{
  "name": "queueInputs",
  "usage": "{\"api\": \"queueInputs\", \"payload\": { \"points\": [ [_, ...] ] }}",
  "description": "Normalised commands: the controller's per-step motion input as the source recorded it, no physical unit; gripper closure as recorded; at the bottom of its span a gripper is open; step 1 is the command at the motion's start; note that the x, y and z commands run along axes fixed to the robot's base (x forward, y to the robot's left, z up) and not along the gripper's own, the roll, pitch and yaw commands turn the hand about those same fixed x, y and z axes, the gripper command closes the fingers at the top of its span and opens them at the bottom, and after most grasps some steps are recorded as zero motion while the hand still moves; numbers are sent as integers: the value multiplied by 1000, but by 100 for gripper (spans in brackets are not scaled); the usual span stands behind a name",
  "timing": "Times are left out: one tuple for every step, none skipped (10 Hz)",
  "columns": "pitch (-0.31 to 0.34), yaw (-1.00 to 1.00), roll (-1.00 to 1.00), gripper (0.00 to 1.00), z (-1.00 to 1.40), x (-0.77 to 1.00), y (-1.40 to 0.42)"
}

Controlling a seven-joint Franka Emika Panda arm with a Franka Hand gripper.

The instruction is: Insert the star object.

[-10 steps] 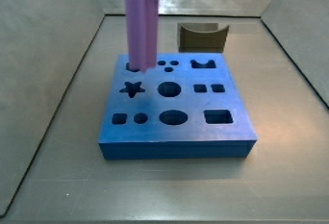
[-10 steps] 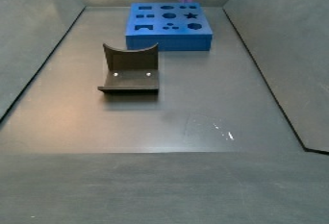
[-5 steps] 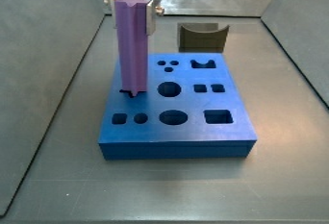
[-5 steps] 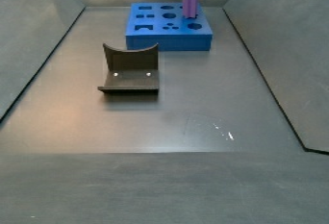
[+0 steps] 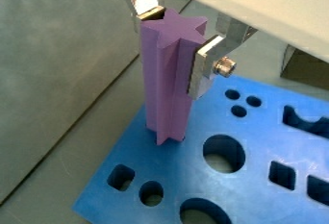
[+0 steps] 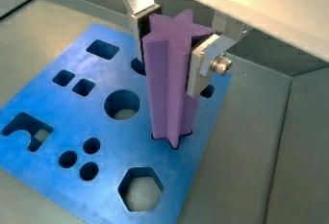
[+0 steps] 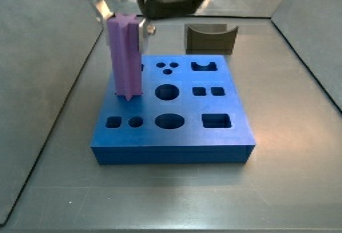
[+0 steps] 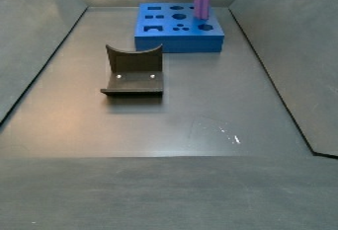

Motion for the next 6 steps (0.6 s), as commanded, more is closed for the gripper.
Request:
{"api": "queueInputs", "payload": {
  "points": [
    [-193,-417,-20,100,-800,0,0],
    [-210,-494,-37,100,-740,0,0],
    [-229,-440,-56,100,-694,0,0],
    [-230,-329,-159,100,-569,-134,137],
    [-147,-26,-94,100,-103,-26,46],
    [-14,-11,-29,100,0,0,14]
  ]
}}
